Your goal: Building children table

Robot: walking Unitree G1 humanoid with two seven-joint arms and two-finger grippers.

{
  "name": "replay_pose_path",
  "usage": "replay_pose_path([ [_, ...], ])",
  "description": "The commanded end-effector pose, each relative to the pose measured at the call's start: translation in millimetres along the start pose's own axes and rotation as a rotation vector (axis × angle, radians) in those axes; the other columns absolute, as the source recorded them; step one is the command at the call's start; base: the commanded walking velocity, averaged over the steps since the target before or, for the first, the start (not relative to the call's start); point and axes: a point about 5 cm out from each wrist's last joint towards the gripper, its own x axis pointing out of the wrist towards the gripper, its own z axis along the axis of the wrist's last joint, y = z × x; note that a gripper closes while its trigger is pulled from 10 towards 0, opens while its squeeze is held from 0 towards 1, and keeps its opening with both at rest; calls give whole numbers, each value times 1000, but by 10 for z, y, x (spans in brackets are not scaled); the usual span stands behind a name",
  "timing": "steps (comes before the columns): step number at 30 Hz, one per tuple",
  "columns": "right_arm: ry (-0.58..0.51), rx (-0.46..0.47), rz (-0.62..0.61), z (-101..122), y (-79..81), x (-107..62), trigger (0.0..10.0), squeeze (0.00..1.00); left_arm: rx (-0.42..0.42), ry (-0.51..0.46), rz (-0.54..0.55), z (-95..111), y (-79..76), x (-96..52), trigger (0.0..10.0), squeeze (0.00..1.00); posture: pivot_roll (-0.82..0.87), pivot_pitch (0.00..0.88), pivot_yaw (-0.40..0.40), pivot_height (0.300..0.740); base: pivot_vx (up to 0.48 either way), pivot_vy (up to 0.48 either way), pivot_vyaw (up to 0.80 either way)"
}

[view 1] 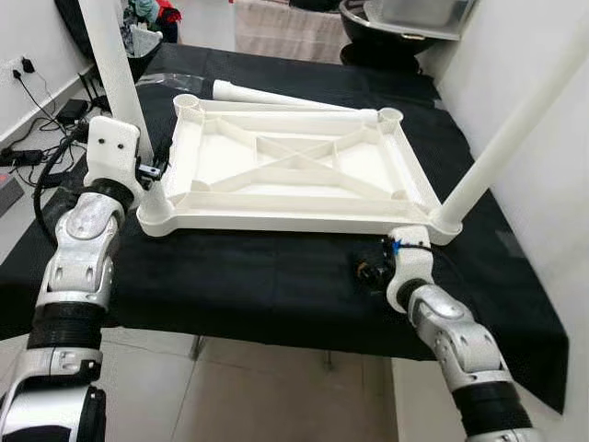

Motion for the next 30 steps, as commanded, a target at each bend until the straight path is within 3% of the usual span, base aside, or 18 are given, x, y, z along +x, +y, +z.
replay_pose_path([
  [1,30,2,-90,-25,-95,52,10000,0,9,-11,-39,-8,-101,-5,0,0,76,201,-106,740,0,0,0],
  [2,30,2,-90,-25,-95,52,10000,0,9,-11,-39,-8,-101,-5,0,0,76,201,-106,740,0,0,0],
  [4,16,24,-191,38,-196,127,10000,0,-5,-18,-93,-3,-290,-36,0,0,78,200,-105,740,0,0,0],
  [5,16,24,-191,38,-196,127,10000,0,-5,-18,-93,-3,-290,-36,0,0,78,200,-105,740,0,0,0],
  [6,19,30,-211,47,-218,150,10000,0,-11,-18,-112,5,-363,-48,2000,0,78,200,-105,740,0,0,0],
  [7,21,29,-224,54,-231,169,10000,0,-17,-26,-121,19,-428,-61,10000,0,81,199,-109,740,0,0,0],
  [8,21,29,-224,54,-231,169,10000,0,-17,-26,-121,19,-428,-61,10000,0,81,199,-109,740,0,0,0],
  [10,28,32,-243,72,-240,220,10000,0,-64,-41,-154,56,-625,-103,10000,0,87,197,-109,740,0,0,0],
  [12,36,37,-246,68,-237,244,10000,0,-92,-41,-163,78,-719,-127,10000,0,87,196,-107,740,0,0,0],
  [16,41,41,-247,62,-236,255,10000,0,-100,-42,-168,92,-761,-139,10000,0,87,196,-107,740,0,0,0],
  [18,54,68,-275,36,-268,289,10000,0,-119,-65,-233,200,-996,-229,10000,0,93,196,-106,740,0,0,0],
  [19,54,68,-275,36,-268,289,10000,0,-119,-65,-233,200,-996,-229,10000,0,93,196,-106,740,0,0,0],
  [22,65,70,-320,26,-342,329,10000,0,-181,-63,-302,357,-1336,-402,10000,0,97,203,-109,740,0,0,0],
  [24,65,70,-320,26,-342,329,10000,0,-181,-63,-302,357,-1336,-402,10000,0,97,203,-109,740,0,0,0],
  [26,52,69,-340,69,-388,342,10000,0,-238,-54,-344,462,-1545,-532,10000,0,99,205,-108,740,0,0,0],
  [30,35,74,-349,113,-415,348,10000,0,-292,-45,-373,546,-1680,-624,10000,0,99,205,-108,740,0,0,0],
])
